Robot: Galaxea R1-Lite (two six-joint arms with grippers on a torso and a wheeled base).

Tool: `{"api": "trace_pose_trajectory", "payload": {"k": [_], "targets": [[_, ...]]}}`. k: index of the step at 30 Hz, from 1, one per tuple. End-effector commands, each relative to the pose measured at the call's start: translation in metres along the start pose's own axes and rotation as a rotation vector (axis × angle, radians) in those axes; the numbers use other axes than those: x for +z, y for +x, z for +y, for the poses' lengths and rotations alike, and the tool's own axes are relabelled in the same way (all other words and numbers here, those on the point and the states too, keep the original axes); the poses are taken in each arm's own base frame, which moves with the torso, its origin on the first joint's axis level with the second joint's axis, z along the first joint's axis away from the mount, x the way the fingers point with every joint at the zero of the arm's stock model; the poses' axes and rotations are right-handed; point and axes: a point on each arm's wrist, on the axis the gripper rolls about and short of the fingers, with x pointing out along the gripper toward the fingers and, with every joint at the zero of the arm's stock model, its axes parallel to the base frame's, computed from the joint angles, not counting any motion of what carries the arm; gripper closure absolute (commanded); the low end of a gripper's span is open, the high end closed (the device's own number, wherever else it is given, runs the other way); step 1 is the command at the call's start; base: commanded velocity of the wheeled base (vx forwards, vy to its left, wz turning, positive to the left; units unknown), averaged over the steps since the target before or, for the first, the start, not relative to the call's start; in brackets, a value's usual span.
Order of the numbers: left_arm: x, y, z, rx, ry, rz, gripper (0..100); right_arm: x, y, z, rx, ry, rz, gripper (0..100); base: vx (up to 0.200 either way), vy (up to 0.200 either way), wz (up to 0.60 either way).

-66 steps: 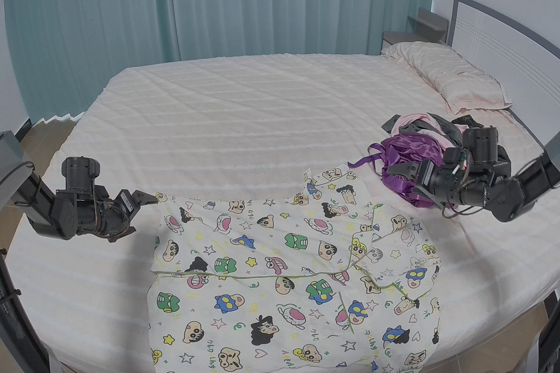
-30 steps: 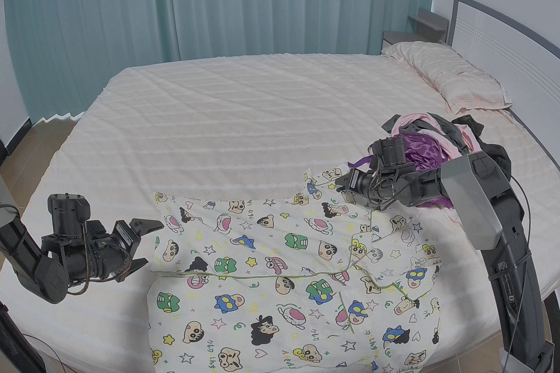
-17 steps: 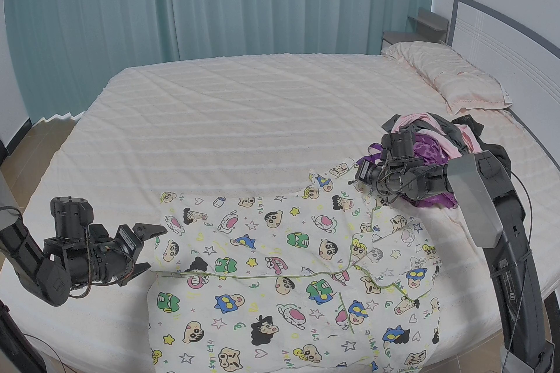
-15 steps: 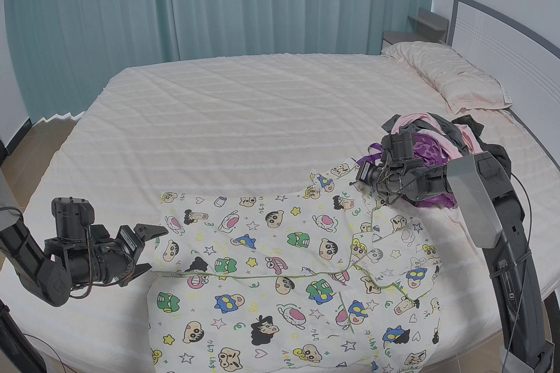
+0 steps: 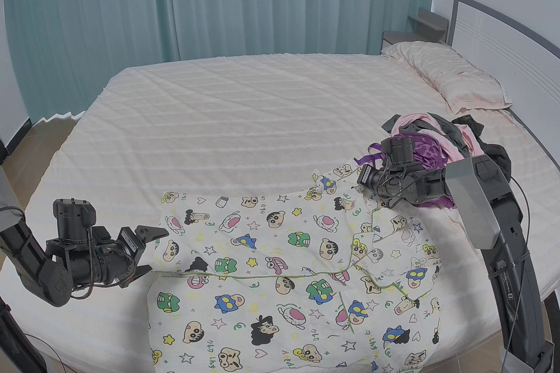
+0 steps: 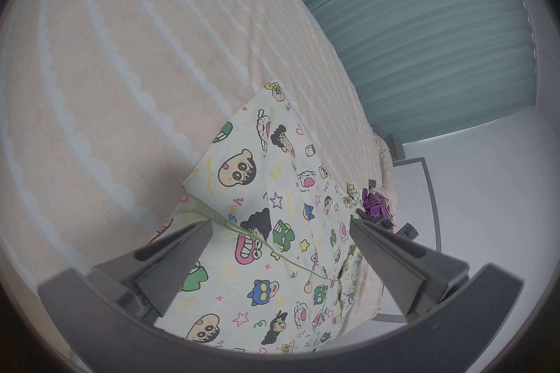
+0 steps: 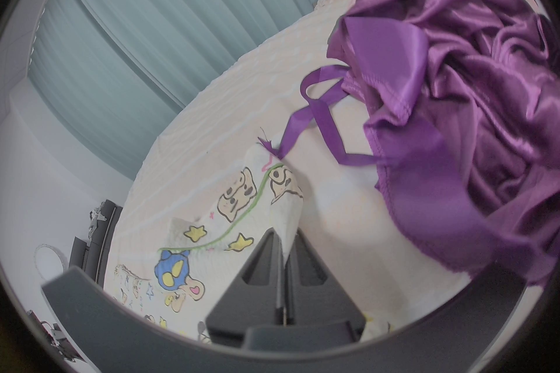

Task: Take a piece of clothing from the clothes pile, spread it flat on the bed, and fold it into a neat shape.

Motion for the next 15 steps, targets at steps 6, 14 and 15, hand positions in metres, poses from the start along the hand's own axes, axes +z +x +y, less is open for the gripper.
{"api": "trace_pose_trajectory", "payload": {"k": [6, 14, 15], "targets": [[0.0, 0.0, 0.0, 0.002, -0.002, 0.0, 0, 0.022, -0.015, 0.007, 0.018, 0.003, -0.048, 0, 0.0, 0.0, 0.0], [0.0, 0.0, 0.0, 0.003, -0.002, -0.001, 0, 0.024, -0.015, 0.002, 0.009, 0.01, -0.051, 0, 0.0, 0.0, 0.0], [0.0, 0.0, 0.001, 0.004, -0.001, -0.002, 0, 0.026, -0.016, 0.002, 0.012, 0.011, -0.054, 0, 0.0, 0.0, 0.0]]}}
